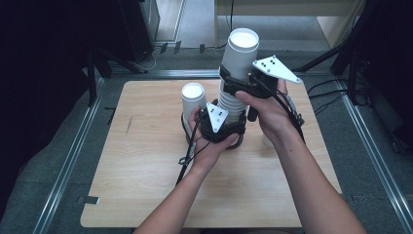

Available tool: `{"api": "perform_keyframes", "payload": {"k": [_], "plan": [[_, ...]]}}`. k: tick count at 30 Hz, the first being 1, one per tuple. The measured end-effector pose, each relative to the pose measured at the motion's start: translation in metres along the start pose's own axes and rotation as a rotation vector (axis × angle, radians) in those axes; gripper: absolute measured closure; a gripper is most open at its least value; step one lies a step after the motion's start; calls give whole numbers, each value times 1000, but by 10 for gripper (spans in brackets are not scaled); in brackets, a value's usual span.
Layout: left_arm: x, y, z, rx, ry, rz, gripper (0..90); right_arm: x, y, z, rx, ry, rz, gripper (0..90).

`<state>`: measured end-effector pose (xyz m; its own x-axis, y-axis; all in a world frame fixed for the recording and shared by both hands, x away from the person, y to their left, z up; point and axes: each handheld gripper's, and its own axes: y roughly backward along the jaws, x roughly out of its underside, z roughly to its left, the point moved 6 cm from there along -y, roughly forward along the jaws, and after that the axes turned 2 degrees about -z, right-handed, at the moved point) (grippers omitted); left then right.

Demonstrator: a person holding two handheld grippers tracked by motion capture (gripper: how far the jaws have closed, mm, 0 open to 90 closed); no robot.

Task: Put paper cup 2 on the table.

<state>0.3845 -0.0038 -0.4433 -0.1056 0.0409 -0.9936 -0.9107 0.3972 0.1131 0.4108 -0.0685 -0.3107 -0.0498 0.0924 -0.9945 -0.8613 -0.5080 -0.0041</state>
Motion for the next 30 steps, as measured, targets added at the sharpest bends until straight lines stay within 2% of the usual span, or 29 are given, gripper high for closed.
{"api": "perform_keyframes", "payload": {"k": [8, 16, 21, 30], "plan": [[0, 0, 0, -3, 0, 2, 88, -13, 3, 4, 5, 15, -23, 136], [0, 0, 0, -1, 2, 2, 89, -31, 5, 8, 10, 2, -62, 139], [0, 0, 0, -3, 9, 6, 89, -41, 8, 11, 10, 16, -82, 139], [0, 1, 0, -1, 11, 16, 89, -59, 20, 17, 6, 27, -130, 139]]}}
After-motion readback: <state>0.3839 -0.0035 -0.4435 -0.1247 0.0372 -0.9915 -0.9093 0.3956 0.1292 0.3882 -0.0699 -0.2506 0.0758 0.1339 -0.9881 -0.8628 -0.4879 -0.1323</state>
